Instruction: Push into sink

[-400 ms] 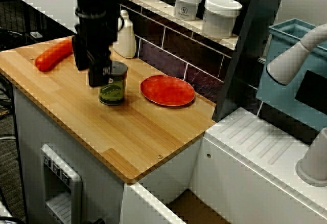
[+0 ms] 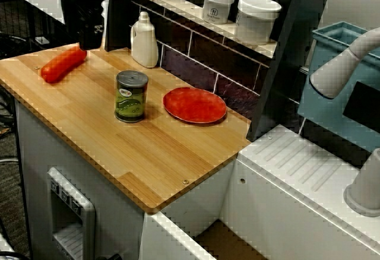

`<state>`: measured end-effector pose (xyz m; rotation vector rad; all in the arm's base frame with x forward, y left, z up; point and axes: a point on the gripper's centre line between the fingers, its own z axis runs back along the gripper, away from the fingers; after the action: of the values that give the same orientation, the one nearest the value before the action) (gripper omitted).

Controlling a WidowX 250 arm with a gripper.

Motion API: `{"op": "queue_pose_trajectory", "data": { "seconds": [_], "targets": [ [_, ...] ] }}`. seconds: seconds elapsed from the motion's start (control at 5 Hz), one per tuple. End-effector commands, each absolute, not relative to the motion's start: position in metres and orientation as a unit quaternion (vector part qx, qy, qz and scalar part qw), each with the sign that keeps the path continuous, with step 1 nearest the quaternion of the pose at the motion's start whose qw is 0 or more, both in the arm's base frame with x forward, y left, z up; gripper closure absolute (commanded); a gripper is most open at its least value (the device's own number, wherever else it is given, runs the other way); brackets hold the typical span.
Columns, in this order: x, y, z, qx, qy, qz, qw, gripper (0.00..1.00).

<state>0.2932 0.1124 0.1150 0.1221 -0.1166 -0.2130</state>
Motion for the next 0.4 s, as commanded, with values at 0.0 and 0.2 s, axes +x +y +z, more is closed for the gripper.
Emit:
{"op": "queue_pose_trajectory", "data": {
  "seconds": [0.0, 0.2],
  "targets": [
    [0.305, 0.120, 0.127, 0.068, -0.083, -0.080, 0.991, 0.50],
    [0.312, 0.106, 0.119, 0.059, -0.090, -0.070, 0.992, 1.00]
  ]
}}
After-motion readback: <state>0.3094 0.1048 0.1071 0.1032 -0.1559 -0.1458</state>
